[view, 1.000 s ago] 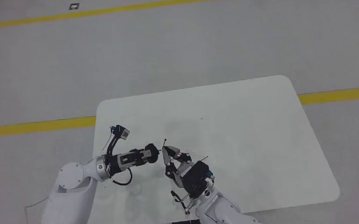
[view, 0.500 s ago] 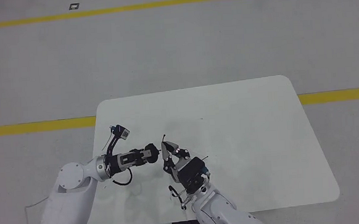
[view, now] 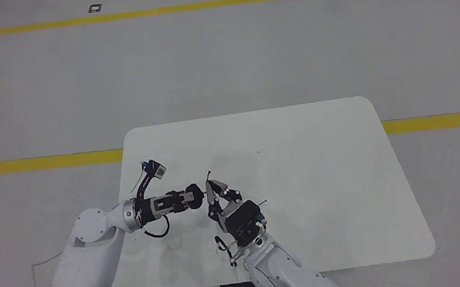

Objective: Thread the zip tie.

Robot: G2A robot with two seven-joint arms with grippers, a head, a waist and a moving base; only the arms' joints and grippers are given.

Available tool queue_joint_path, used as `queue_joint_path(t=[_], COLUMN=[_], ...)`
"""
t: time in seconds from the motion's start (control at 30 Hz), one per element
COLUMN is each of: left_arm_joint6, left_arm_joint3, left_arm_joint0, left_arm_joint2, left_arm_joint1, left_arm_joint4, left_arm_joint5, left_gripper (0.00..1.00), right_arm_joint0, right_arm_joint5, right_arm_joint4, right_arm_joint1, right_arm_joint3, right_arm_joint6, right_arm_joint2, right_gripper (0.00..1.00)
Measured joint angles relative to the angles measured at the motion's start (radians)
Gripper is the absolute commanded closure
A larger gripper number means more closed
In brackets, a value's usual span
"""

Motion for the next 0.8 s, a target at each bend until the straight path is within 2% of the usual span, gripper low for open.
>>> queue_joint_path(t=[0.8], left_arm_joint6=[0.000], left_arm_joint3=[0.000], left_arm_joint0=[0.000], left_arm_joint2=[0.000], left_arm_joint1=[0.000], left_arm_joint4=[0.000], left_arm_joint5=[0.000], left_gripper=[1.00], right_arm_joint0=[-0.008], right_arm_joint5=[-0.012], right_arm_joint4=[-0.014], right_arm_joint1=[-0.005], right_arm_joint3=[-0.003], right_arm_joint6=[0.022], right_arm_joint2=[0.007], right_gripper=[1.00])
